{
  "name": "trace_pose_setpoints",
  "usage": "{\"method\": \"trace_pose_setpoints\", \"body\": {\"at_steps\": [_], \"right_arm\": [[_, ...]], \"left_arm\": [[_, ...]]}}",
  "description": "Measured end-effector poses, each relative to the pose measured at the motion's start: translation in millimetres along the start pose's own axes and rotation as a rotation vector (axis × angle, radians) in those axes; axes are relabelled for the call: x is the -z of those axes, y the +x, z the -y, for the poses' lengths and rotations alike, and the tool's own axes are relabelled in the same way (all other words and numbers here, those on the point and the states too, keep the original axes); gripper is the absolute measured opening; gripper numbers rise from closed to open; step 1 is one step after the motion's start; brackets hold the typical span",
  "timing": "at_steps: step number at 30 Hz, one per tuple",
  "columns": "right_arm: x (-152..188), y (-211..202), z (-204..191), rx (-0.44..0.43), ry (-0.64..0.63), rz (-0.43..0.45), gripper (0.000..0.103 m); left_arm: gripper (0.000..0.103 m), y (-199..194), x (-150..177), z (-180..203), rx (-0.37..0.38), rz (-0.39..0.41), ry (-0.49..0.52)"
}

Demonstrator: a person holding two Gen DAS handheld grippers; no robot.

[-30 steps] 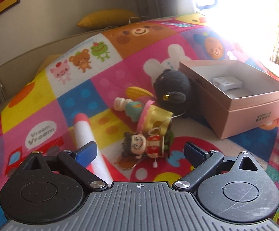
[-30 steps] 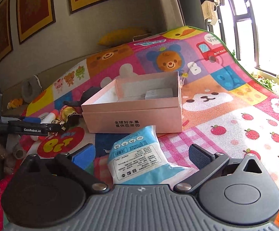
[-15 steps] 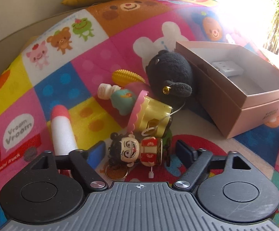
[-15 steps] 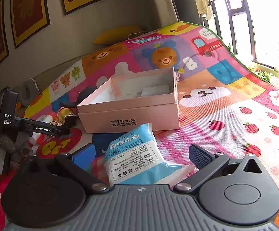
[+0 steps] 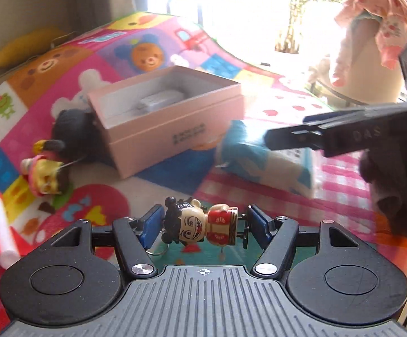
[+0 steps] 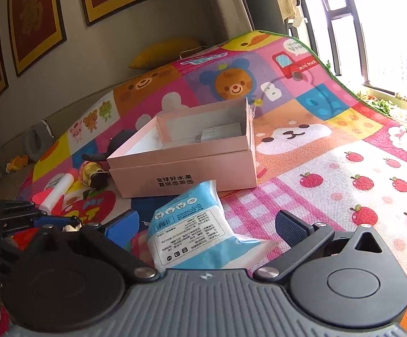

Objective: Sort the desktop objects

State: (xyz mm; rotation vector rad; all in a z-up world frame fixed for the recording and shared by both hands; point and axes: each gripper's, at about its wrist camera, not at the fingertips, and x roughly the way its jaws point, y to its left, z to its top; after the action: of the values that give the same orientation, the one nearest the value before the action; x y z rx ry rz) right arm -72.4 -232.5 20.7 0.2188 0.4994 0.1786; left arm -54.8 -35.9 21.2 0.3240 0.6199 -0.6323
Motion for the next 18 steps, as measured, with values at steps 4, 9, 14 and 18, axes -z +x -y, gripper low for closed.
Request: {"method": "trace_pose_setpoints", "body": {"at_steps": [4, 9, 14, 18], "right_arm": [[-0.2, 3.3, -0.6, -0.001, -0.01, -0.024, 0.103], [-1.5, 13.5, 1.2, -0.021, 0.001, -0.088, 0.103], [-1.5, 16.7, 9.7, -0.014, 0.064, -0.106, 0.103], [-1.9, 21.6, 14.6, -0.009, 0.098, -0.134, 0.103]], "left_arm": [[0.091, 6.3, 7.6, 24.8, -0.016, 0.007, 0.024], [0.097, -0.3, 14.3, 25.7, -0.036, -0.001, -0.063], [0.097, 5.8, 15.5, 15.3, -0.074, -0.003, -0.134], [0.098, 7.0, 14.6, 8.0, -0.115, 0.006, -0.152]]}}
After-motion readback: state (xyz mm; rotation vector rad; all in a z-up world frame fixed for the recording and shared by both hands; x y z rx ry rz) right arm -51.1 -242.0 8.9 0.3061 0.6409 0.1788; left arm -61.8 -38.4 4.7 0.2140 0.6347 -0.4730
